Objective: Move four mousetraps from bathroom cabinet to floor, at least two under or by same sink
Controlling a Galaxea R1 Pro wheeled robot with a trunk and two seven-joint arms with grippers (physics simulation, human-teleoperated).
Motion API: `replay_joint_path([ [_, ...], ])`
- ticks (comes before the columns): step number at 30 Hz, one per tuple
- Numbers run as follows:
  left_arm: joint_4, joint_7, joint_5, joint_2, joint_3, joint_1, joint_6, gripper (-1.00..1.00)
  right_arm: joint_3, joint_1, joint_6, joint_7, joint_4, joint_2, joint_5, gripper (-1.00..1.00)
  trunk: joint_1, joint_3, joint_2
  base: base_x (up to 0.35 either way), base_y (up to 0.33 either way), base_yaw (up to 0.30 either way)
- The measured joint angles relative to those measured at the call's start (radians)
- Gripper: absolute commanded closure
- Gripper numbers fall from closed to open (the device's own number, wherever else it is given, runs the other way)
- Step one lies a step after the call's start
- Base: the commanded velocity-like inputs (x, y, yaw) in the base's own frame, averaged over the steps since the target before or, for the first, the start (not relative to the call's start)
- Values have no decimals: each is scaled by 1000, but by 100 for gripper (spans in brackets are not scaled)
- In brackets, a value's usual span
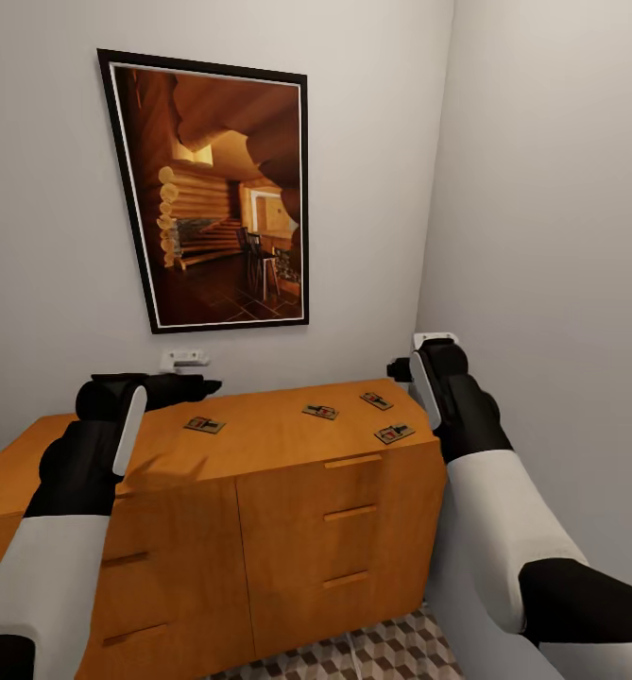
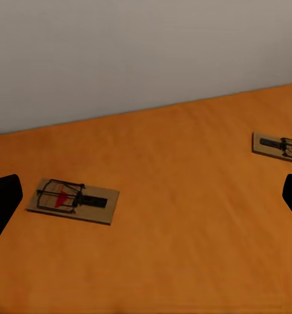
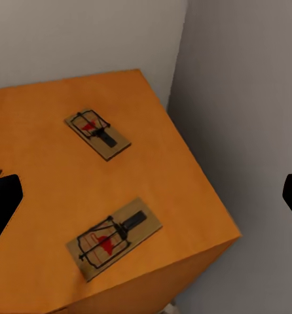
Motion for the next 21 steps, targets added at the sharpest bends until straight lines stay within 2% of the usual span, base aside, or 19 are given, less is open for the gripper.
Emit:
replay_joint_path([
  [7, 1, -5, 1, -3, 0, 1, 3, -100, 21, -1, 0, 23, 4, 2, -2, -100, 0, 0, 0, 0, 0, 0],
  [21, 1, -5, 1, -30, 0, 1, 4, -100, 22, -1, 0, 52, 6, -5, -1, -100, 0, 0, 0, 0, 0, 0],
])
